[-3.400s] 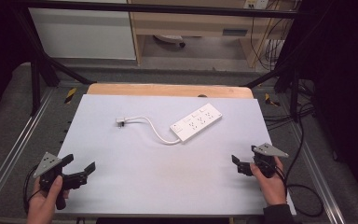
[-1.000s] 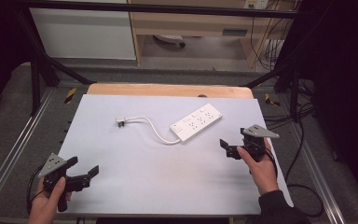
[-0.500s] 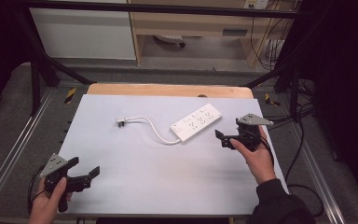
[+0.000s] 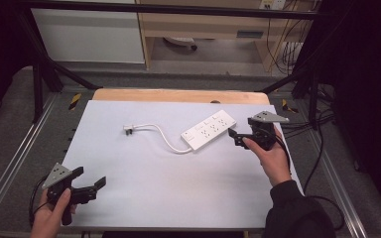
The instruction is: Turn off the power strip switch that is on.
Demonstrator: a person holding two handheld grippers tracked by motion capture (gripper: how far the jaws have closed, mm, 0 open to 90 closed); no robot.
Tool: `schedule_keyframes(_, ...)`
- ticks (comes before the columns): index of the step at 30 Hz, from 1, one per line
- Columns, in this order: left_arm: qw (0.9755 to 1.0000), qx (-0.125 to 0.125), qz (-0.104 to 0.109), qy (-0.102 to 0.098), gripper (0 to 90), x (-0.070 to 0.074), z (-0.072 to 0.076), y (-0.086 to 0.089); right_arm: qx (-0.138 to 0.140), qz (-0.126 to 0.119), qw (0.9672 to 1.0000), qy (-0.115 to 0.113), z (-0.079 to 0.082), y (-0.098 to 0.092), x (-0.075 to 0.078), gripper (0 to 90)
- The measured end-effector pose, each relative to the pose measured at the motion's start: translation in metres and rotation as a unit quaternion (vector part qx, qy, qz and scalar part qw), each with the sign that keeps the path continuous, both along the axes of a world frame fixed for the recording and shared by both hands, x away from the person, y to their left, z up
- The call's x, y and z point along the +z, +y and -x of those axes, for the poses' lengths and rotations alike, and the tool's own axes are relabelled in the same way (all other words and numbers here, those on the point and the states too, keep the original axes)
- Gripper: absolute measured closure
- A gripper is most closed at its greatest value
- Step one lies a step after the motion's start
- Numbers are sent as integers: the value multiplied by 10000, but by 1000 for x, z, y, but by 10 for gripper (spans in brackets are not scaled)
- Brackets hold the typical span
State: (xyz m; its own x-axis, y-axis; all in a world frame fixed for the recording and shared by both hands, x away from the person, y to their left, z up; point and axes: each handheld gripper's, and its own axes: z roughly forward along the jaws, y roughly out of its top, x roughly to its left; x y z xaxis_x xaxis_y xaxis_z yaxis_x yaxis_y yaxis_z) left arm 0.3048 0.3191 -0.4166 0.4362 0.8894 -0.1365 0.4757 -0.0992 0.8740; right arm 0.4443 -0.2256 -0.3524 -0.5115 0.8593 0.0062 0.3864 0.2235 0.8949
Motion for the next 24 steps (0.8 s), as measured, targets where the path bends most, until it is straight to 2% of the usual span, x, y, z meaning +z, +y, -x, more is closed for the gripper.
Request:
schedule_keyframes(5,10000,-10,-10,10,55,0,0,0,-10,36,10000,-43,-5,3,2,199)
schedule_keyframes(8,10000,-7,-18,10,55,-1,0,-1,-43,44,9999,-142,-7,4,3,306)
schedule_keyframes(9,10000,-12,-30,9,55,-1,0,-1,-43,44,9999,-142,-7,4,3,306)
schedule_keyframes(14,10000,1,-14,-12,55,0,0,0,-170,83,9997,-180,-13,4,4,468)
schedule_keyframes(15,10000,6,-11,-6,55,0,0,0,-170,83,9997,-180,-13,4,4,468)
schedule_keyframes(16,10000,8,-14,-6,55,0,0,0,-217,93,9995,-210,-16,4,4,518)
schedule_keyframes(20,10000,-7,-16,-13,55,0,0,0,-251,80,9993,-246,-20,4,5,574)
schedule_keyframes(24,10000,19,-3,6,55,0,0,1,-253,40,9991,-332,-24,7,9,678)
